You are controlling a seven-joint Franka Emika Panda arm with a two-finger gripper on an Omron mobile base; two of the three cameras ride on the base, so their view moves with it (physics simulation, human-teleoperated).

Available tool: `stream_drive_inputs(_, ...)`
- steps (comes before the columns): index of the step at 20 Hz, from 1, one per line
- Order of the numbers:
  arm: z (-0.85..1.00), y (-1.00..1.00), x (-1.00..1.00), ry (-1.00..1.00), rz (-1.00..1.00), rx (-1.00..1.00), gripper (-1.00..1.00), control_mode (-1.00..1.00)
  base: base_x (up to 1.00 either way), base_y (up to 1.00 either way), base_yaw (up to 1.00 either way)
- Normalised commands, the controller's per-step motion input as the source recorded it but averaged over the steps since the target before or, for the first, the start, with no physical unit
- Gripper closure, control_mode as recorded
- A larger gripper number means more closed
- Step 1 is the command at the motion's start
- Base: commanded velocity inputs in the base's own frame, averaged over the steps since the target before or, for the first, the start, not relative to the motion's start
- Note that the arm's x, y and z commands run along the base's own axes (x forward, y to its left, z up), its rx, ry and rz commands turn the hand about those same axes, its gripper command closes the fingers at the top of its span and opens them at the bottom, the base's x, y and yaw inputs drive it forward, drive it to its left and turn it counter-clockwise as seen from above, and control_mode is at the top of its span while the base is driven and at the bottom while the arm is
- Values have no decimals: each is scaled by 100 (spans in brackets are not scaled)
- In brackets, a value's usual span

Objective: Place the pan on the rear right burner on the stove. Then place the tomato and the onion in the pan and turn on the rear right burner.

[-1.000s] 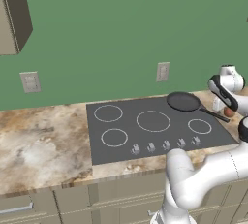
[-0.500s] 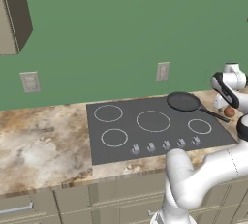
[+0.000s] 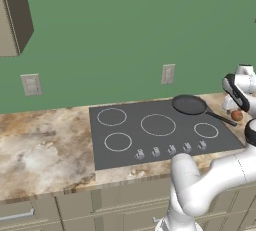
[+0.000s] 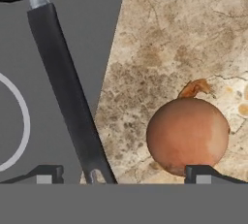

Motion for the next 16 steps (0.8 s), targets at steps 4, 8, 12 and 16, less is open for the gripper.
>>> stream_drive_inputs(4, -16, -29, 4, -8, -13, 0, -100, -100, 0, 0, 0)
stream_drive_inputs(8, -2, -27, 8, -6, -10, 0, -100, -100, 0, 0, 0)
stream_drive_inputs(12, 0, -12, 34, -4, -5, 0, -100, -100, 0, 0, 0)
stream_drive_inputs(16, 0, -2, 30, 0, -4, 0, -100, -100, 0, 0, 0)
